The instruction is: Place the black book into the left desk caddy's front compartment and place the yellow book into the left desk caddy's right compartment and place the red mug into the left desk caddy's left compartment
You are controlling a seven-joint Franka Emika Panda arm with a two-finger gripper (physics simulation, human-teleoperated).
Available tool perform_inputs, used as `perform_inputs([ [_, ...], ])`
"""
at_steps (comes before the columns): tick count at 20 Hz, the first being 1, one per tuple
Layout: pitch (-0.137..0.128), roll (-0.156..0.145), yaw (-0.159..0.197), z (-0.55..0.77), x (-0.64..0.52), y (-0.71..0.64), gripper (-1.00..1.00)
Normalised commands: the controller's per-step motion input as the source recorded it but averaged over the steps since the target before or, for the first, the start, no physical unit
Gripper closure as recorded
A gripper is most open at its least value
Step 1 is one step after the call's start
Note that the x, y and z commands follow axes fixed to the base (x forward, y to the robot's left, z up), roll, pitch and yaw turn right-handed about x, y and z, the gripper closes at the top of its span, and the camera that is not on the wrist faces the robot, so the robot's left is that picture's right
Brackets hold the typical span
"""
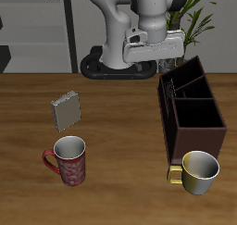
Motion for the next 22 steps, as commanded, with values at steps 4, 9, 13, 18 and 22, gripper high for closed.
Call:
perform_inputs([
  [4, 0.03, -0.029, -0.053, 0.32, -0.01, -0.37, -1.0],
  [9, 0.006, -0.044, -0.01, 0.2, 0.04, -0.32, -1.0],
  [13, -0.008, -0.047, 0.002, 0.09, 0.05, -0.19, -1.0],
  [18, 0.028, -0.057, 0.014, 0.0, 0.1, -0.36, -1.0],
  [22, 0.072, -0.055, -0.056, -0.05, 0.07, -0.6, -1.0],
])
